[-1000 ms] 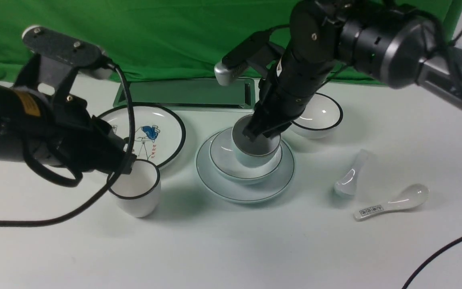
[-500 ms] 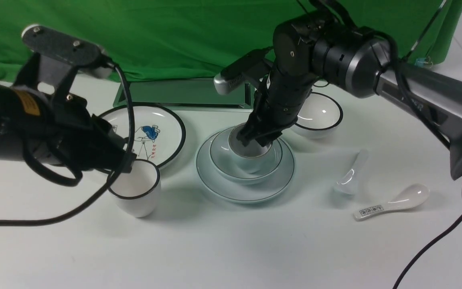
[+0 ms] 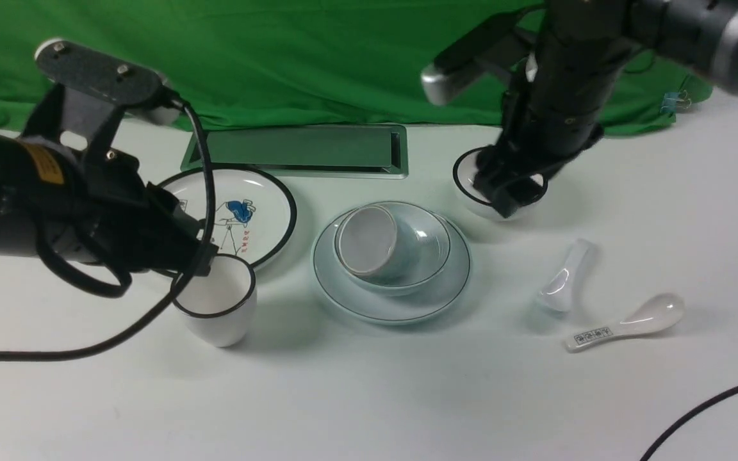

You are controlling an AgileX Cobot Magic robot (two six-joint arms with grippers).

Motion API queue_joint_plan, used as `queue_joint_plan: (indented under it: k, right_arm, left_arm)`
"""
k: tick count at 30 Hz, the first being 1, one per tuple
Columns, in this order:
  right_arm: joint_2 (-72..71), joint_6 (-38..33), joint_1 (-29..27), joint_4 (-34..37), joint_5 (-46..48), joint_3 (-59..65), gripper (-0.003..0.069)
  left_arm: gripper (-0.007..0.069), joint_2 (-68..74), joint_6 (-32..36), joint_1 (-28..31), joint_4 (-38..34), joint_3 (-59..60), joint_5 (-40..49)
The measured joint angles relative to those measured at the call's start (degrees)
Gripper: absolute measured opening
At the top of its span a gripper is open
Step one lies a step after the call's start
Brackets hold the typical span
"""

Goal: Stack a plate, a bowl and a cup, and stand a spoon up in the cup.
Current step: Use the right arm to put the blue teacup into the blue rice bowl in the middle, then use the right arm to grab a blue soup spoon

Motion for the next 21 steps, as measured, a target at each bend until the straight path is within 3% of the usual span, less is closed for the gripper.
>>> queue_joint_plan:
  k: [9,21]
  right_arm:
    - [2.7,12.6,-13.5,3.0,-15.9,10.7,0.0532]
    - [14.4,18.9,-14.5,5.6,-24.5,10.8,0.0532]
  left_arm:
    - [-0.0007,0.0,0.0,0.0,0.0,0.0,-0.6]
    - [-0.0007,0.0,0.2,0.0,0.0,0.0,-0.9]
